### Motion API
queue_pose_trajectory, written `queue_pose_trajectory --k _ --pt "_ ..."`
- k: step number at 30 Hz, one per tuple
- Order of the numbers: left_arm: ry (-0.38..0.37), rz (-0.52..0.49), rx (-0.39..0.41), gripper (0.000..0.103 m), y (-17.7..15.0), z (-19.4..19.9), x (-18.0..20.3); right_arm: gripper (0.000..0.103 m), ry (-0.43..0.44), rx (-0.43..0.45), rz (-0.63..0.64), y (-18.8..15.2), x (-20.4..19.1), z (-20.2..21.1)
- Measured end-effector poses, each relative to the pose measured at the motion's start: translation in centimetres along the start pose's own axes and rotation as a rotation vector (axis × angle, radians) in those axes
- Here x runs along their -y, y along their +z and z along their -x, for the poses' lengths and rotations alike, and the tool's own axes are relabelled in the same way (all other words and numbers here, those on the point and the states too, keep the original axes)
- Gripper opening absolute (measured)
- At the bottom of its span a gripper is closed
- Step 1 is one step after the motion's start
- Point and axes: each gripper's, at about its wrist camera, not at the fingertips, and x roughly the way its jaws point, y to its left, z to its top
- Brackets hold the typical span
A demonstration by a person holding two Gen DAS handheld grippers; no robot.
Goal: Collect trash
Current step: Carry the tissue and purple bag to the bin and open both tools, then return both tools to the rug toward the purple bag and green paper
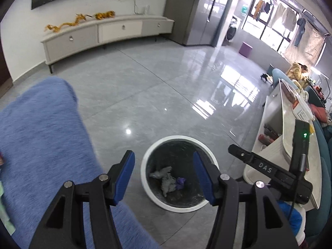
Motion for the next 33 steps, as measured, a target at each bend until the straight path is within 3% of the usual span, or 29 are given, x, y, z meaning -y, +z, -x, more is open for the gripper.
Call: queue_pose_trajectory --k 9,18,22,26,31,33 --pt "0.066 0.032 0.086 0.058 -2.6 6.3 -3.0 0.049 0.001 0.037 0.126 -1.6 -5.1 3.5" --pt "0.112 0.066 0.178 0.06 -5.5 12.7 -6.7 0.051 0.072 0.072 0.251 -3.1 -11.8 7.3" --pt "0.159 0.091 0.228 0.07 -7.4 15.4 -8.6 0.052 0.105 0.07 0.313 -4.2 -15.2 8.2" --pt "0.25 0.101 0.269 0.07 -10.1 17.7 -10.7 0.052 0.135 0.049 0.378 -5.9 -18.4 8.5" --pt "0.446 0.099 0.309 0.07 -14.7 20.1 -13.4 0.052 0.186 -0.006 0.465 -8.9 -22.6 7.9" --pt "0.488 0.122 0.301 0.07 -16.3 20.8 -14.9 0.052 0.208 -0.027 0.502 -10.1 -24.4 7.6"
